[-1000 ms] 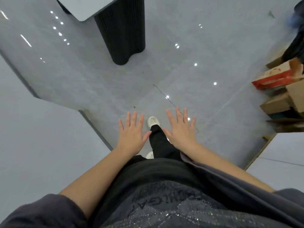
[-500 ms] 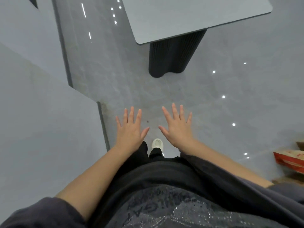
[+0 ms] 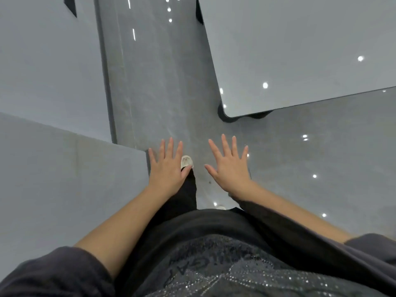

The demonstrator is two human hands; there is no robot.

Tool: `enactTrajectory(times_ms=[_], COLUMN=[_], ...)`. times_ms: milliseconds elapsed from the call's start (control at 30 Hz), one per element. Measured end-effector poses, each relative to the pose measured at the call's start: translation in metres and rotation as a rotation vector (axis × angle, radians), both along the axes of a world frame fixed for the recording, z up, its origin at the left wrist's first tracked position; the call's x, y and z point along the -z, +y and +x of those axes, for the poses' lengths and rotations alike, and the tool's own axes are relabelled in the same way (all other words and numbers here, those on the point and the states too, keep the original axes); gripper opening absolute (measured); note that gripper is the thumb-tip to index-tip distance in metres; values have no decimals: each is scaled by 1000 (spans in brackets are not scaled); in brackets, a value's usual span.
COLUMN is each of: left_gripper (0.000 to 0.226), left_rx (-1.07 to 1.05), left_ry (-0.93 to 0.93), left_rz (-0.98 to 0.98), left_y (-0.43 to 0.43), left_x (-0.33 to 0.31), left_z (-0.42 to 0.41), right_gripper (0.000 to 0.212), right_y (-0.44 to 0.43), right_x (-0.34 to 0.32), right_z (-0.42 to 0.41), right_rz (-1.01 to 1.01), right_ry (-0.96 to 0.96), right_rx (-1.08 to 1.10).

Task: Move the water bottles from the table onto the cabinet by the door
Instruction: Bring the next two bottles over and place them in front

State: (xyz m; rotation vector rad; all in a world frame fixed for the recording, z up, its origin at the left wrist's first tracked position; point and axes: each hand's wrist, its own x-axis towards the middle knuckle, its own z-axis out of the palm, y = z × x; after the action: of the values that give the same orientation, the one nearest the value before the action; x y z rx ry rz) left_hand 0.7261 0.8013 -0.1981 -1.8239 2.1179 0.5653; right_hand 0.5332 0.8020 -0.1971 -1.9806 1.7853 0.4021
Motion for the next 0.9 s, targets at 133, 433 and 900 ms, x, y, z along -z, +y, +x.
enactTrajectory(times_ms=[133,433,900], left_gripper=[75,75,75], left_rx=[37,36,5], left_ry=[-31,-75,-113], left_rz=[-12,-22,63], left_y=[-69,-196,-376], left_x=[-4,2,6], left_z=[32,62,105], right_gripper=[74,75,74], right_y=[-61,-168,-391], right_x=[0,3,28], right_z=[37,79,117], right_rz=[-15,-17,2], right_ry=[-14,-53,-84], right_rx=[-2,33,70])
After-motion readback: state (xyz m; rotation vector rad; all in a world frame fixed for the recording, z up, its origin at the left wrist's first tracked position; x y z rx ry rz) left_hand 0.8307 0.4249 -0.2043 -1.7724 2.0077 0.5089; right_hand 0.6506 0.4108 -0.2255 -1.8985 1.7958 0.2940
